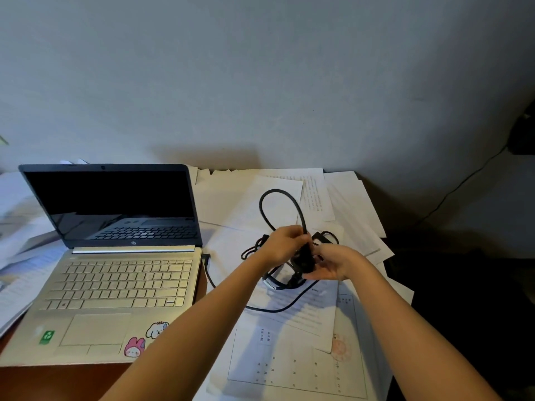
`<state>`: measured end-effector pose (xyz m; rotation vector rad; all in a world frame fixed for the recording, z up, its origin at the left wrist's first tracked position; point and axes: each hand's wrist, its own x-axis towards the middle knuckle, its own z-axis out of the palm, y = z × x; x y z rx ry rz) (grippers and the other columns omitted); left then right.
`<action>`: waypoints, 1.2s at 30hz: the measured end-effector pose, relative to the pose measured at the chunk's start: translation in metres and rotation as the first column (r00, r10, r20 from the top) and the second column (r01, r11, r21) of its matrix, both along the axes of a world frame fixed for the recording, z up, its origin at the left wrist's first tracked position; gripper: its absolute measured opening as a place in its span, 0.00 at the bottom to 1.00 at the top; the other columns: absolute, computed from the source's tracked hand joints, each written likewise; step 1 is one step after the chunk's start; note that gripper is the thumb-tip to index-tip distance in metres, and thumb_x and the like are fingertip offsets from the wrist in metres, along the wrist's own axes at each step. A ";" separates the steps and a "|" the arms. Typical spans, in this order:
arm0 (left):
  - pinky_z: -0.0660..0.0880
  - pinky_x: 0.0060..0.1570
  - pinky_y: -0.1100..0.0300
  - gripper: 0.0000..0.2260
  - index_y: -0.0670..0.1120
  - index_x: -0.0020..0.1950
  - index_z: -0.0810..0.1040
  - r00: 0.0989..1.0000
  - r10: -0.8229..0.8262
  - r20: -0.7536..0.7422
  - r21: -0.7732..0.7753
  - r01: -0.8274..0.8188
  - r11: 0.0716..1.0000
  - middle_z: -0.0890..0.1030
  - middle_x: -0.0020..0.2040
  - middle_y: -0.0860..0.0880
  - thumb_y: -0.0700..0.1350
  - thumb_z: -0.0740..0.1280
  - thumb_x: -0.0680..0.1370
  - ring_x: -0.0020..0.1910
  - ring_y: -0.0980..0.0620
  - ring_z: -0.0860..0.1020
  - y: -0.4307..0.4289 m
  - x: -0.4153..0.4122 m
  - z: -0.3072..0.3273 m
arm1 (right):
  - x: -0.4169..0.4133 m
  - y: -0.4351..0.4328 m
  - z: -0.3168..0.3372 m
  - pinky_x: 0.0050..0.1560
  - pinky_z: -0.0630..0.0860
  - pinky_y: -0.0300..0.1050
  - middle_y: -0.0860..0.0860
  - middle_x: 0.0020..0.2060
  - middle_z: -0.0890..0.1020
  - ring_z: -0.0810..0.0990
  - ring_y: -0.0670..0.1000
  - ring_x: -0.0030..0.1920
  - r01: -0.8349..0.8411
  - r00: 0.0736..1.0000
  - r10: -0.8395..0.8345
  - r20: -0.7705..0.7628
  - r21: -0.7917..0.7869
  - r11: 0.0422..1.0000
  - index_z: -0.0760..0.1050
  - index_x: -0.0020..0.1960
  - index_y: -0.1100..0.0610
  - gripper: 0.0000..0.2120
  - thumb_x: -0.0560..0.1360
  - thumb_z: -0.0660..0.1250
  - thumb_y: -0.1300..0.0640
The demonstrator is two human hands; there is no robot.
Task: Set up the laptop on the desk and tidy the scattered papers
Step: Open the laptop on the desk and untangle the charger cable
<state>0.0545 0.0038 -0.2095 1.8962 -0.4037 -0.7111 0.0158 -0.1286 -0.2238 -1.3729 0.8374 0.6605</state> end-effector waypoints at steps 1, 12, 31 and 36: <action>0.72 0.57 0.49 0.11 0.43 0.38 0.74 1.000 0.015 0.005 -0.018 -0.014 1.000 0.79 0.40 0.46 0.37 0.58 0.80 0.46 0.48 0.75 -0.001 0.001 0.001 | 0.001 0.000 0.000 0.22 0.78 0.42 0.60 0.43 0.77 0.82 0.53 0.24 -0.010 1.000 0.010 0.005 -0.011 1.000 0.69 0.59 0.67 0.12 0.79 0.61 0.60; 0.74 0.46 0.54 0.10 0.41 0.47 0.69 0.799 0.277 -0.534 -0.423 -0.536 0.730 0.77 0.28 0.46 0.38 0.50 0.83 0.33 0.46 0.75 0.000 0.026 0.031 | -0.004 -0.021 -0.013 0.16 0.58 0.31 0.51 0.13 0.73 0.69 0.44 0.13 -0.255 0.952 0.161 -0.259 -0.385 0.887 0.68 0.36 0.60 0.14 0.80 0.56 0.60; 0.76 0.49 0.56 0.15 0.41 0.60 0.75 0.998 -0.007 0.060 0.462 -0.022 0.886 0.81 0.48 0.39 0.35 0.58 0.76 0.38 0.46 0.80 -0.011 0.035 -0.027 | 0.030 0.006 -0.071 0.32 0.79 0.47 0.59 0.59 0.75 0.79 0.58 0.49 0.039 0.993 -0.087 -0.077 -0.483 0.875 0.52 0.69 0.61 0.52 0.60 0.73 0.35; 0.73 0.34 0.66 0.15 0.39 0.59 0.76 0.999 0.043 0.032 0.416 -0.052 0.908 0.80 0.50 0.39 0.33 0.56 0.77 0.26 0.56 0.75 -0.002 0.041 -0.026 | 0.037 0.003 -0.066 0.27 0.74 0.37 0.60 0.63 0.70 0.77 0.58 0.56 0.058 0.998 -0.069 -0.008 -0.447 0.893 0.61 0.68 0.67 0.40 0.67 0.71 0.44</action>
